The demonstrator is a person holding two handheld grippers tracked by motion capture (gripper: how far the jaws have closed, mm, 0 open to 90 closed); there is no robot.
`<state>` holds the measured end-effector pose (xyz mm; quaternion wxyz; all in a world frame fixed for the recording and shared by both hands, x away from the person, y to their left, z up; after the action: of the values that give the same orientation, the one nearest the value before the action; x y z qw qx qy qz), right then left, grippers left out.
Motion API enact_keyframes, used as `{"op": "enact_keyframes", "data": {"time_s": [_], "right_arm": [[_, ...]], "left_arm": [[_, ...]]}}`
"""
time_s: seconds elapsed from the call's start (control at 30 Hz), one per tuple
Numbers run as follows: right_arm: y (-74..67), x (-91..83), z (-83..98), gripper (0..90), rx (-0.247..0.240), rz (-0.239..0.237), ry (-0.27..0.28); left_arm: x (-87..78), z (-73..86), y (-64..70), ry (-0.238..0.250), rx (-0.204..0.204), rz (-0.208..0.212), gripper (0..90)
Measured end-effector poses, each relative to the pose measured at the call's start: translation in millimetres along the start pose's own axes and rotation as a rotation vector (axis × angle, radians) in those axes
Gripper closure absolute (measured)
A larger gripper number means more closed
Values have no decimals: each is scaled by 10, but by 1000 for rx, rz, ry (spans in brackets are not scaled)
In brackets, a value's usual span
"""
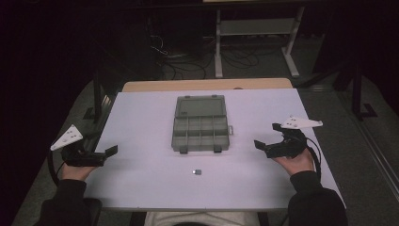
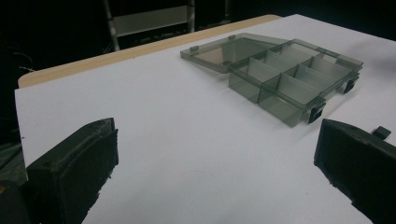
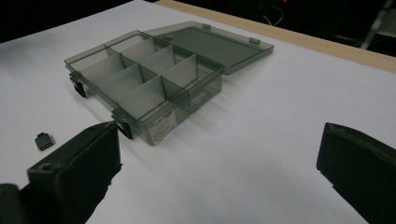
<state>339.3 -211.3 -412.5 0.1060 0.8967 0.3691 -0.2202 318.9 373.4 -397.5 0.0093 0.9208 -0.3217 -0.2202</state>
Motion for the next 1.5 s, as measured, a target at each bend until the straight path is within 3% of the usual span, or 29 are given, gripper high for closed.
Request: {"op": "enact_keyframes", "data": {"time_s": [0.37, 0.83, 1.33, 1.37, 1.5], "right_arm": [[-26, -24, 18, 0, -1, -5, -11], [-30, -27, 29, 0, 4, -14, -13], [-36, -28, 35, 0, 4, -21, -15], [-37, -27, 36, 0, 3, -22, -17], [-37, -27, 37, 0, 3, -24, -17]], "left_arm": [[10, 33, 54, -25, 15, -16, 0], [19, 12, 82, -34, 24, -7, 0], [74, -63, 175, -55, 67, 9, 0], [86, -107, 206, -67, 90, 17, 0], [99, -128, 219, -84, 104, 19, 0]]}}
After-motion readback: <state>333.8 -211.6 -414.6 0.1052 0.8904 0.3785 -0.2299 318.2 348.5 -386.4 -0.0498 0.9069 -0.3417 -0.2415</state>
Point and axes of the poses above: each handheld gripper's, and its own axes: x roughly forward along the jaws, z roughly out of its underside, y roughly to its right, the point moved 3 cm from there along x, roughly forward along the jaws, and after that the axes turned 8 degrees about -x, right-handed, at the moved point
